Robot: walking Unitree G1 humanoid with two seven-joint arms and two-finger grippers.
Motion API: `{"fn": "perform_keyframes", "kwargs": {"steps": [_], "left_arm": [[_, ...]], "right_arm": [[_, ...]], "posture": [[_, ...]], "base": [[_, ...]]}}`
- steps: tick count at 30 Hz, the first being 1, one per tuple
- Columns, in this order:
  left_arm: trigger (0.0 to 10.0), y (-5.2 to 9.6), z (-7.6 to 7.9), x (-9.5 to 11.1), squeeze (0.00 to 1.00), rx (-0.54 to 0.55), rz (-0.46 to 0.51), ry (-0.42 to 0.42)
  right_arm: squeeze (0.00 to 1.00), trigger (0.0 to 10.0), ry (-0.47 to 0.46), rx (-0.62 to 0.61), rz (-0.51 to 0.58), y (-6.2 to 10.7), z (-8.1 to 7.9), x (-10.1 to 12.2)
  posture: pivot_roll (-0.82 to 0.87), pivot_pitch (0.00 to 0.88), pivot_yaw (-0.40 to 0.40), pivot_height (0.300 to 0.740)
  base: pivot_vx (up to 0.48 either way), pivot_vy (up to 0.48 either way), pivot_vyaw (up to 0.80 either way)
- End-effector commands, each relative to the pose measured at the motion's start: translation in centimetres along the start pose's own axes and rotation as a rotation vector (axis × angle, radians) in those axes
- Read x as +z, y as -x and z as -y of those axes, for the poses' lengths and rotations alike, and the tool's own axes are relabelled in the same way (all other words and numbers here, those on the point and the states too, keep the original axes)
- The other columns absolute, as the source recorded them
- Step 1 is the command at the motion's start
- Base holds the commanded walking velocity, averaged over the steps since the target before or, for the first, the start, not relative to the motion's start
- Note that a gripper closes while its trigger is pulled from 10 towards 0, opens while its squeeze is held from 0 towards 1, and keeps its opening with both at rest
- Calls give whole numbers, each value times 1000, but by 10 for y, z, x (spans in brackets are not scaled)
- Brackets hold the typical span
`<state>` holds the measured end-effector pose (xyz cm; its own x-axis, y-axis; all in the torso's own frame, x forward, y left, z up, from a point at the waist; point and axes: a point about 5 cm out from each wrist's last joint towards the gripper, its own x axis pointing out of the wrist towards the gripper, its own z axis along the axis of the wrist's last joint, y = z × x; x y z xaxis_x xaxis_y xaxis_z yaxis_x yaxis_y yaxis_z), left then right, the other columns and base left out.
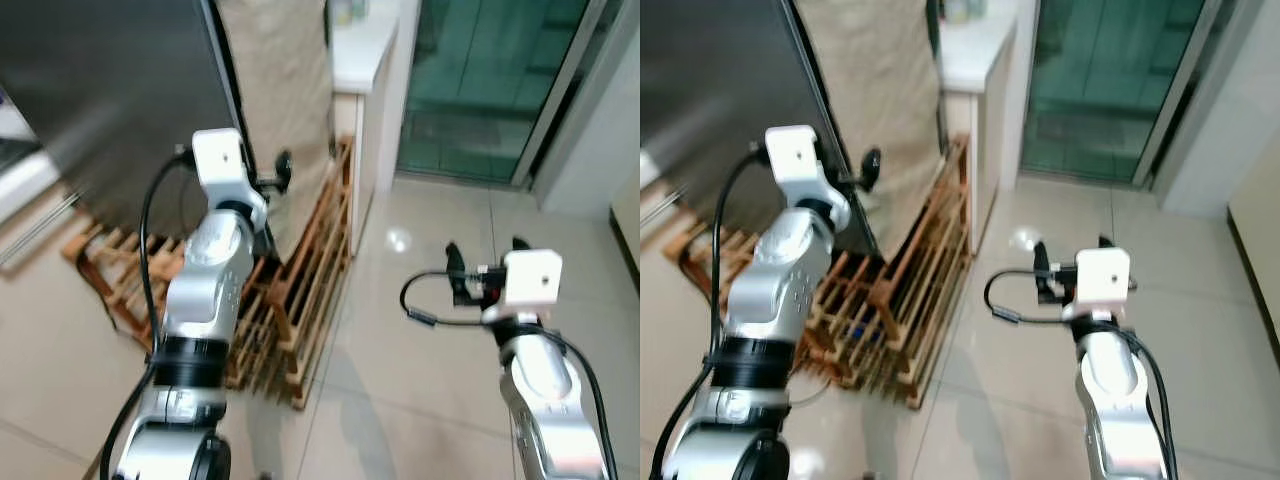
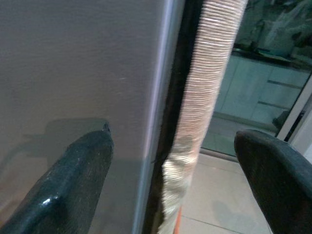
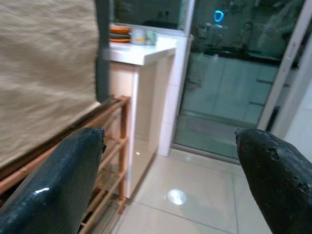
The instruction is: Restocking fridge
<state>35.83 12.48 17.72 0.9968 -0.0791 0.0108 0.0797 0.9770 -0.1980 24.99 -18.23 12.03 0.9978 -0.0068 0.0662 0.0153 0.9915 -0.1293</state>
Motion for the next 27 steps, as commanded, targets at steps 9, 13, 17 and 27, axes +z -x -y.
{"fn": "perform_keyframes", "kwargs": {"steps": [9, 13, 17, 27], "left_arm": [[10000, -26, 7, 19, 0, 4, 28, 11], [10000, -33, 9, 21, 0, -6, 25, 11], [10000, -37, 7, 18, 0, 5, 2, 17], [10000, -42, 17, 17, 0, -28, 3, 55]], "right_arm": [[0, 10000, -2, -11, -4, 6, 0, 0], [0, 10000, -3, -14, -13, 10, -1, -2], [0, 10000, 1, -22, -20, 13, 2, -3], [0, 10000, 8, -36, -29, 18, 5, -3]], "posture": [[-118, 0, 109, 740], [-128, 0, 118, 740], [-140, 0, 125, 740], [-157, 0, 129, 740]], "base": [[0, 0, 0], [0, 0, 0], [0, 0, 0], [0, 0, 0]]}}
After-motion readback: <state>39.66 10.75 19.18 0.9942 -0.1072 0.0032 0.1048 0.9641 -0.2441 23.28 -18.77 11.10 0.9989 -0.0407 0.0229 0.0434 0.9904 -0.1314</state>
